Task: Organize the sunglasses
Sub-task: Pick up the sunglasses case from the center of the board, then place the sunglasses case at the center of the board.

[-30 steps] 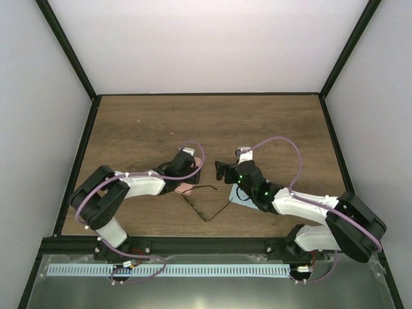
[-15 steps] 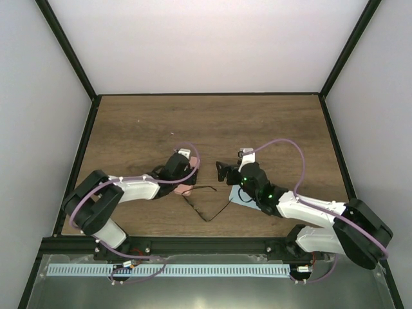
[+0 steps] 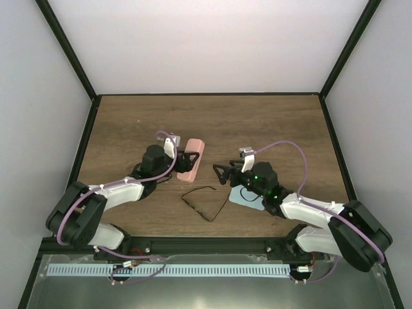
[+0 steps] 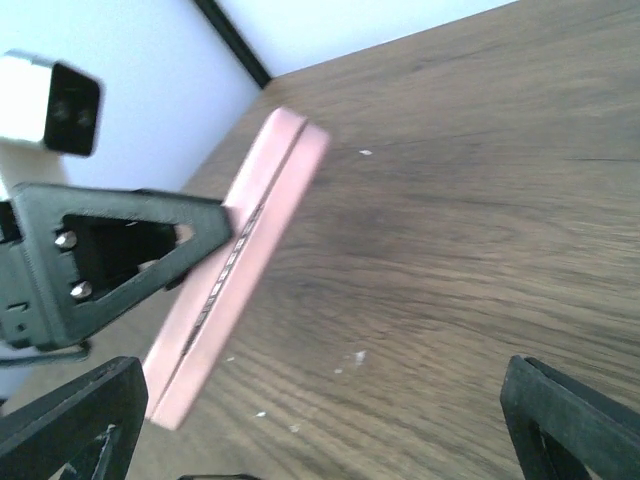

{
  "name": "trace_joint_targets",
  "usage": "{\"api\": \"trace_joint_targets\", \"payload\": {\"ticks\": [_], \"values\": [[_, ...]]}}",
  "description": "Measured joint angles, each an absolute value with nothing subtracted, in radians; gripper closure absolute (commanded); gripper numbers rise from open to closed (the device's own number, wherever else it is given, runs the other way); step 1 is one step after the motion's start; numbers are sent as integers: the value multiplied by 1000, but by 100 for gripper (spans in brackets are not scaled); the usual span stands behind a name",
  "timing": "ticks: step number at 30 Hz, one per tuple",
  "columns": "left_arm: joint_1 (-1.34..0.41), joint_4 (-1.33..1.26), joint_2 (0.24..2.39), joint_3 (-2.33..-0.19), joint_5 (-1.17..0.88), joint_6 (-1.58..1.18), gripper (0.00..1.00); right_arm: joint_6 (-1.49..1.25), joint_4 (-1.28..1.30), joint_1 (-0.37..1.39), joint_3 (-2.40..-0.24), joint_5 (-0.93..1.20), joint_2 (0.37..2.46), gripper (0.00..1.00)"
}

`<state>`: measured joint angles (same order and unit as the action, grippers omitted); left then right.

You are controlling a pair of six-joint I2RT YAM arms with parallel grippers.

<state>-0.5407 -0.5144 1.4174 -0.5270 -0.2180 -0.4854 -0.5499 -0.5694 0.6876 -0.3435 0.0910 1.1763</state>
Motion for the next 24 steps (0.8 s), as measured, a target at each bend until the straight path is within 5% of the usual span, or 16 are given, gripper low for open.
{"api": "trace_joint_targets", "payload": {"ticks": [16,24], "values": [[-523,-736,1470,-505,-602,-625,28,-570,-750,683,-382,334,1379,0],[-528,-517,1433,-538,-382,-558,28,-597,-752,683,-385,320,1396,0]]}}
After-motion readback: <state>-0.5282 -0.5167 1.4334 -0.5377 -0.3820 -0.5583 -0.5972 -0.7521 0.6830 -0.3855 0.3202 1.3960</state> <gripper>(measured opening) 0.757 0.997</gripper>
